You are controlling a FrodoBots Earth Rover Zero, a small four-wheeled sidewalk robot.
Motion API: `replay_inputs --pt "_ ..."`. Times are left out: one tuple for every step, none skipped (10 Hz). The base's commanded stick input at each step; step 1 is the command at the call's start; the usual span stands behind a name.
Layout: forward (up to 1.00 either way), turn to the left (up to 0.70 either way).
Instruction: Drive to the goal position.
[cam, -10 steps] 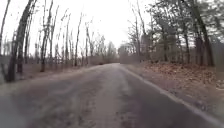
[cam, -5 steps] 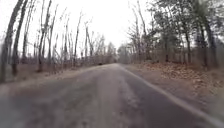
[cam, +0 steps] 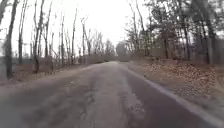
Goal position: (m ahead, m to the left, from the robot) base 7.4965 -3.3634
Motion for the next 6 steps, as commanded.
replay_inputs --pt "0.7 -0.3" --pt "0.4 -0.6" --pt "0.11 -0.89" --pt "0.0 -1.0" --pt "0.0 -1.0" --pt "0.0 -1.0"
